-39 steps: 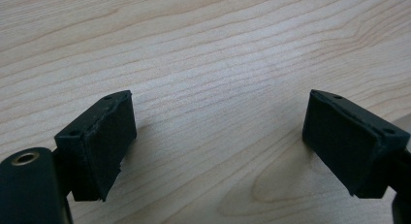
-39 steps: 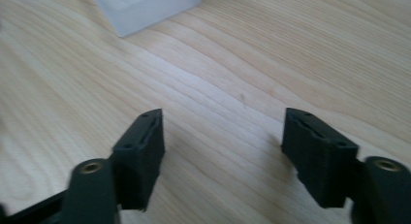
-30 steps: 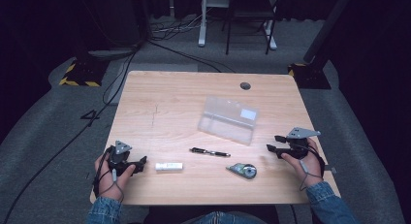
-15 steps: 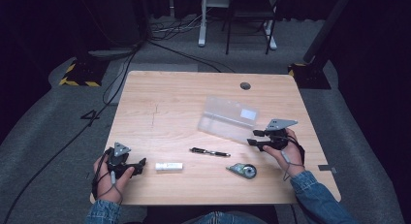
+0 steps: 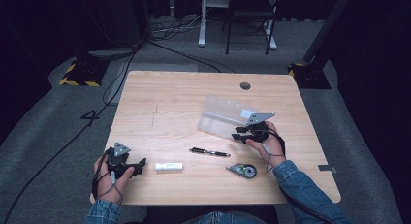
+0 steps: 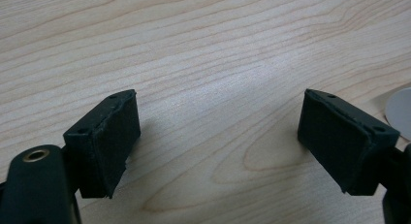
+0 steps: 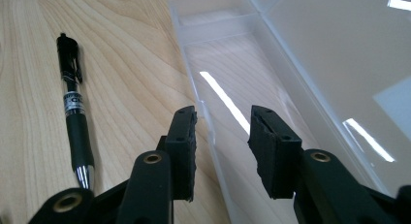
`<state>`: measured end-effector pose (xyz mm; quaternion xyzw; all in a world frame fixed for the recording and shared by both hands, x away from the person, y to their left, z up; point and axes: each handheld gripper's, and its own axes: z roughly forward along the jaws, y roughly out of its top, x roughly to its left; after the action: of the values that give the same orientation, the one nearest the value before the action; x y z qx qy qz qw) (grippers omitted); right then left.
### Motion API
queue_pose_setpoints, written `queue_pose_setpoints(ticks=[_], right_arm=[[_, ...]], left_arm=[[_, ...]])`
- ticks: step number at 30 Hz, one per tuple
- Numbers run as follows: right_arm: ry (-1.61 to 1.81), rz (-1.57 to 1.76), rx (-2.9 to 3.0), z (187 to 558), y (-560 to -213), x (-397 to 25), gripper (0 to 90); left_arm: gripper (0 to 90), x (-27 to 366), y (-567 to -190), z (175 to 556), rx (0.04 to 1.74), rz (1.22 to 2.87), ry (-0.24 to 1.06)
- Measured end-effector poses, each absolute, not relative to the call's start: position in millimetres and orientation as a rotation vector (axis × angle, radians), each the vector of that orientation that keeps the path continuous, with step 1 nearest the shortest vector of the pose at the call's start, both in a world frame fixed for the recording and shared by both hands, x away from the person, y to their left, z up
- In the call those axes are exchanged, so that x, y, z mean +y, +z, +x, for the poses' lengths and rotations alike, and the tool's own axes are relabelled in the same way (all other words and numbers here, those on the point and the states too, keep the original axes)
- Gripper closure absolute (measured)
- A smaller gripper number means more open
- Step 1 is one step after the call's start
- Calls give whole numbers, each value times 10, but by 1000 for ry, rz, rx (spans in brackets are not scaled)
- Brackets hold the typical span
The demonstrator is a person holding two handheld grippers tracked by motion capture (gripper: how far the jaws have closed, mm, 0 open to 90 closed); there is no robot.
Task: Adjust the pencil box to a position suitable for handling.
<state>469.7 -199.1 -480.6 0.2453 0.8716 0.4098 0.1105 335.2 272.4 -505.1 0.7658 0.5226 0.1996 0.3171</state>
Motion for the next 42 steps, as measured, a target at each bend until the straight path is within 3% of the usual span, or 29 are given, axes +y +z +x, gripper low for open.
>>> queue_pose_setpoints(ticks=[11,26,42], right_arm=[[1203,705,2600,4754,-4884,-1768,615],[1210,640,2629,4764,-4993,-1709,796],[1255,520,2683,4673,-5006,-1602,812]], left_arm=[[155,2723,-5051,3352,1375,2016,525],[155,2723,-5051,3352,1375,2016,525],[154,2723,-5051,3352,1374,2016,524]])
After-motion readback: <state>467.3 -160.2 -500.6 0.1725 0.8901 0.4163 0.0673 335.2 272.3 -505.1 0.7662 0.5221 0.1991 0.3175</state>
